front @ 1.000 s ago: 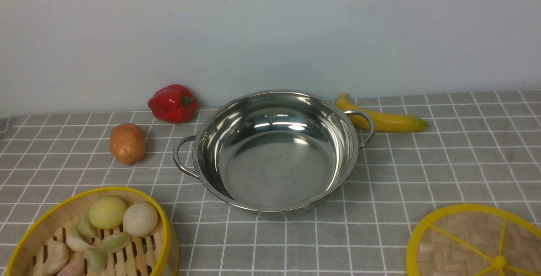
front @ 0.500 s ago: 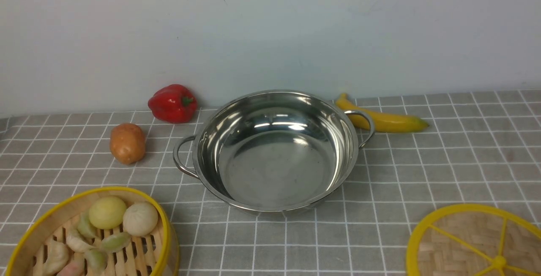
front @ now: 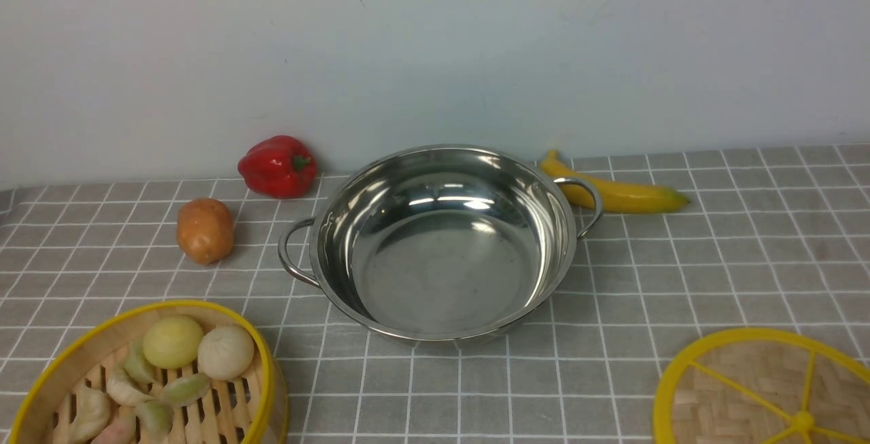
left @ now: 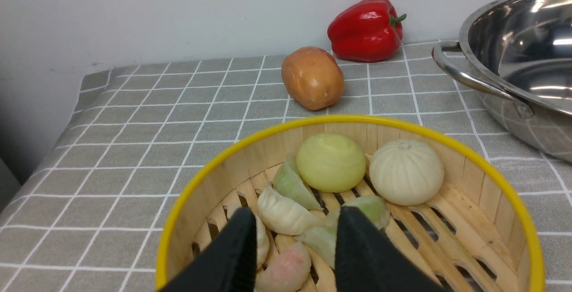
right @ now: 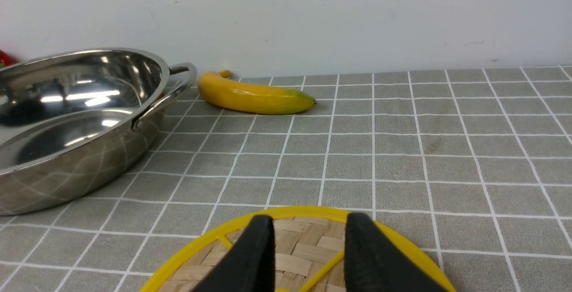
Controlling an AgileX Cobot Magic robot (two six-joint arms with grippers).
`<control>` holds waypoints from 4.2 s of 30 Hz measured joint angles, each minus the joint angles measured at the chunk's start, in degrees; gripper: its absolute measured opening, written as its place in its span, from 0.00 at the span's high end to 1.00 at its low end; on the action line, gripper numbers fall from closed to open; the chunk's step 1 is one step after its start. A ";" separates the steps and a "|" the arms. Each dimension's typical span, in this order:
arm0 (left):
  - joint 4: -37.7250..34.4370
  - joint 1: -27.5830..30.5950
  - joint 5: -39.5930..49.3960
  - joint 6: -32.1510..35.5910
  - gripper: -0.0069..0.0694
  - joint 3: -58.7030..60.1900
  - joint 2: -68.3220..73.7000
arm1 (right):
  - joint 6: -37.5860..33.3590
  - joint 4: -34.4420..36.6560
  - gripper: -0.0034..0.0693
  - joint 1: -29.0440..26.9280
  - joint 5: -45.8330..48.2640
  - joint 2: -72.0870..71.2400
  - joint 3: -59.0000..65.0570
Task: Place the steamer in the pot on the grey tablecloth, and put the lid on the steamer.
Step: 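Grasp the rim of the steamer basket holding the buns with the left gripper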
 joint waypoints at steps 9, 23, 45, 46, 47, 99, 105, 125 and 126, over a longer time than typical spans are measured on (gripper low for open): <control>0.00 0.00 0.00 0.00 0.59 0.00 0.00 | 0.00 0.00 0.62 0.00 0.00 0.00 0.00; 0.00 0.00 0.00 0.00 0.59 0.00 0.00 | 0.00 0.00 0.62 0.00 0.00 0.00 0.00; -0.89 0.00 -2.21 0.26 0.59 0.00 0.00 | 0.00 0.15 0.62 0.00 0.00 0.00 0.00; -0.89 0.00 -2.48 0.26 0.59 0.00 0.00 | 0.00 0.15 0.62 0.00 0.00 0.00 0.00; -3.03 0.00 -4.84 -0.03 0.59 0.00 0.00 | 0.00 0.15 0.62 0.00 0.00 0.00 0.00; -23.72 0.00 39.95 33.67 0.59 -42.80 57.78 | 0.00 0.15 0.62 0.00 0.00 0.00 0.00; -22.25 0.00 40.12 33.67 0.59 -43.50 65.17 | 0.00 0.15 0.62 0.00 0.00 0.00 0.00; -15.82 -13.61 35.77 24.73 0.45 -43.49 74.17 | 0.00 0.15 0.62 0.00 0.00 0.00 0.00; -15.81 -13.62 35.49 24.52 0.45 -43.49 74.67 | 0.00 0.15 0.62 0.00 0.00 0.00 0.00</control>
